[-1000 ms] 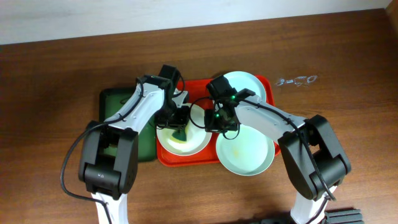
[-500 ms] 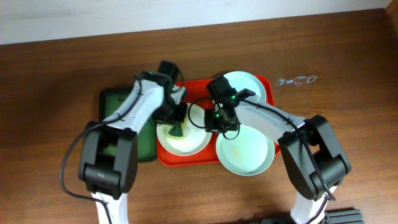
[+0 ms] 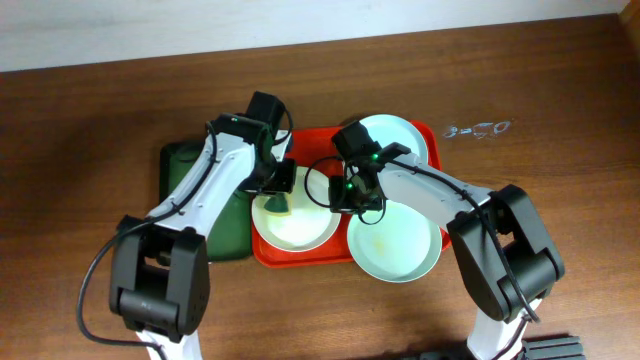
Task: Clean dirty plates on tray and stack at the side
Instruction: 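Scrub the white plate with the sponge while the right gripper holds the rim, then return the sponge to the green tray and retract the left arm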
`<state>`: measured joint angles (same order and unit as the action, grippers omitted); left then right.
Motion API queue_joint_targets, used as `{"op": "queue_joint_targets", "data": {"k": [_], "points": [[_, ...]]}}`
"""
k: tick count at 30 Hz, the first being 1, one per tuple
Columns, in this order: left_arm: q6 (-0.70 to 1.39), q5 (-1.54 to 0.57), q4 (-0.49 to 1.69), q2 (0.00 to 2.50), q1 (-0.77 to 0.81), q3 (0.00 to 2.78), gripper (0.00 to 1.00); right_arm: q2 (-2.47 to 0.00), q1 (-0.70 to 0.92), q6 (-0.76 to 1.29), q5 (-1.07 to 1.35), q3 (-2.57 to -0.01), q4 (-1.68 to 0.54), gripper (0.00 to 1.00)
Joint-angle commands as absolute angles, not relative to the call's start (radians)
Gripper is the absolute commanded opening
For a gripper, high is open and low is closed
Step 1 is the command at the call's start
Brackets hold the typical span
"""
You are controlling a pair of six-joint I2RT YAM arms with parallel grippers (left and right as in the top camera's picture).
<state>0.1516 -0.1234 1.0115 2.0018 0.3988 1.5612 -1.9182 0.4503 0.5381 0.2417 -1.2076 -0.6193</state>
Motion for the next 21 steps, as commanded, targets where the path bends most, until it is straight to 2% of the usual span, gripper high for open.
{"op": "queue_joint_targets", "data": {"k": [1,6,9,11,12,19,21], "points": [[0.202,-0.009,0.963,1.983,0.417,1.493,0.0,-1.921,0.452,0.527,0.258,-1.205,-0.613,0.04],[0.221,-0.02,0.859,1.983,0.421,1.353,0.0,-1.921,0.452,0.527,0.258,-1.205,-0.613,0.04],[0.213,-0.208,0.799,1.983,0.426,1.288,0.0,-1.921,0.452,0.527,0.258,-1.205,-0.613,0.04],[0.178,-0.366,0.807,1.979,0.424,1.33,0.0,-1.921,0.452,0.527,0.258,-1.205,-0.613,0.04],[0.178,-0.375,0.829,1.971,0.421,1.373,0.0,-1.921,0.452,0.527,0.258,-1.205,-0.614,0.04],[0.194,-0.058,0.902,1.95,0.408,1.45,0.0,-1.921,0.452,0.527,0.258,-1.205,-0.613,0.04],[0.194,-0.04,0.897,1.977,0.408,1.436,0.0,-1.921,0.452,0.527,0.258,-1.205,-0.613,0.04]]}}
